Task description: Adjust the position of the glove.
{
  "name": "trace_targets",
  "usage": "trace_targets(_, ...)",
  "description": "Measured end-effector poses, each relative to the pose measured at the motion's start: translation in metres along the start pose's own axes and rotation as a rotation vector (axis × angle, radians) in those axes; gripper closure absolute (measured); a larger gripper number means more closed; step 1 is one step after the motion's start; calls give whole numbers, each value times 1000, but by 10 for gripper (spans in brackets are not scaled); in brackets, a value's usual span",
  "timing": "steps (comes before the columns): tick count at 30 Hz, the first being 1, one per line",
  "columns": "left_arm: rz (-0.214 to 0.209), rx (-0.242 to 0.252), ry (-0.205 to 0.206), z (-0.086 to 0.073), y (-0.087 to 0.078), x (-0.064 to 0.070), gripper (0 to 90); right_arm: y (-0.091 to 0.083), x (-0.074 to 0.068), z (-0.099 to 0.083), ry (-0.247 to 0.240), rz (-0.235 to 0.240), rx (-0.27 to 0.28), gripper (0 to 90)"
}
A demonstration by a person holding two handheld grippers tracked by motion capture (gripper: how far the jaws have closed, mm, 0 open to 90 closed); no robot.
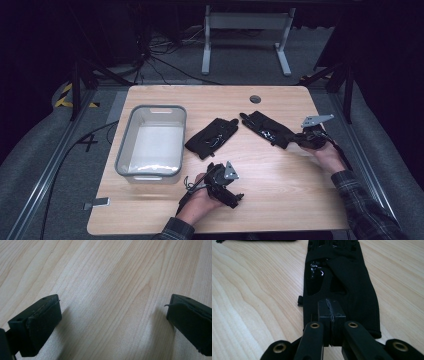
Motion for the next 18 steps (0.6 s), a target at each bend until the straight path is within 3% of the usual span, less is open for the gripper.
trace_targets(11,0,0,0,0,0,0,1,19,4,-6,5,25,-53,897)
trace_targets(18,-1,0,0,0,0,0,1,18,1,-7,-10,20,-69,897)
Point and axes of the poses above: each handheld gripper's, and its own axes: y roughly forward along the jaws, z roughly out of its top, x roughly to its right, the point moved 2 cm from there along y, roughly forward along the jaws, and after that the axes turned 4 degrees about z, right-handed, at the moved point
